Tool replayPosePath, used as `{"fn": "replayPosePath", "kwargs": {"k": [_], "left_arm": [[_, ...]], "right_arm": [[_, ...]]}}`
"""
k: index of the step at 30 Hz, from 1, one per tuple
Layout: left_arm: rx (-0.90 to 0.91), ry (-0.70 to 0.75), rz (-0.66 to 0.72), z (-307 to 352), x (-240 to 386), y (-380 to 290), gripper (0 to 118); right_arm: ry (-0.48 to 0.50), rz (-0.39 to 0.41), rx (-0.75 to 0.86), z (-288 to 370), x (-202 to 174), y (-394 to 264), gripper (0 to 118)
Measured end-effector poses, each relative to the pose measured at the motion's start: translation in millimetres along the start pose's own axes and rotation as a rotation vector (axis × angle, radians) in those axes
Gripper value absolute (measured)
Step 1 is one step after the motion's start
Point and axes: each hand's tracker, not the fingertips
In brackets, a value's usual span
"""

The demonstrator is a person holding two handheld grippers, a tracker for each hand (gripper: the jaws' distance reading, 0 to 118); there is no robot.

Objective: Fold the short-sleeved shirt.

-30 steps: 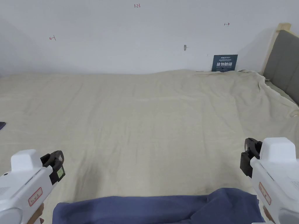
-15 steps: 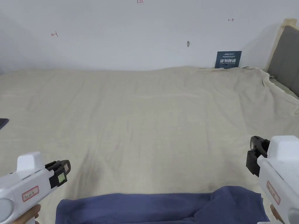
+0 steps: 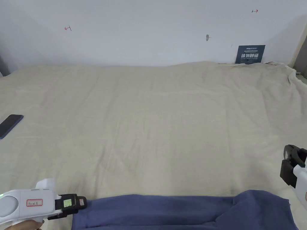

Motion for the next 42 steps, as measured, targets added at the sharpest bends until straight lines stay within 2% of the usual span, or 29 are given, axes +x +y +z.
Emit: {"fn": "replayPosePath", "kwargs": {"k": [1, 2, 9, 12, 14, 19, 21, 24, 25, 33, 42], "left_arm": [[-0.013, 0.004, -0.005, -5, -5, 0, 70], [-0.019, 0.008, -0.004, -8, -9, -3, 77], [-0.086, 0.028, -0.014, -34, -19, -14, 77], [-0.104, 0.05, -0.054, -40, -15, -18, 63], [-0.101, 0.049, -0.08, -47, -28, -15, 60], [-0.097, 0.043, -0.115, -50, -30, -12, 27], [-0.093, 0.074, -0.138, -55, -25, -14, 22], [-0.089, 0.096, -0.161, -53, -23, -16, 6], [-0.083, 0.038, -0.139, -50, -23, -14, 5], [-0.025, 0.091, -0.198, -10, -2, -2, 4], [0.025, 0.213, -0.135, 34, -4, 10, 3]], "right_arm": [[-0.002, -0.002, -0.005, -1, 1, 0, 0], [-0.005, -0.002, -0.008, -2, 1, -1, 0], [-0.025, -0.001, -0.034, -8, 2, -6, 0], [-0.031, 0.007, -0.047, -10, 3, -7, 0], [-0.03, 0.005, -0.055, -12, 4, -8, 0], [-0.031, -0.003, -0.061, -16, 7, -10, 0], [-0.028, -0.011, -0.064, -16, 6, -11, 0], [-0.024, -0.018, -0.064, -16, 7, -12, 0], [-0.023, -0.018, -0.063, -16, 7, -12, 0], [-0.011, -0.024, -0.051, -16, 7, -8, 0], [0.004, -0.035, -0.028, -9, 13, -3, 0]]}}
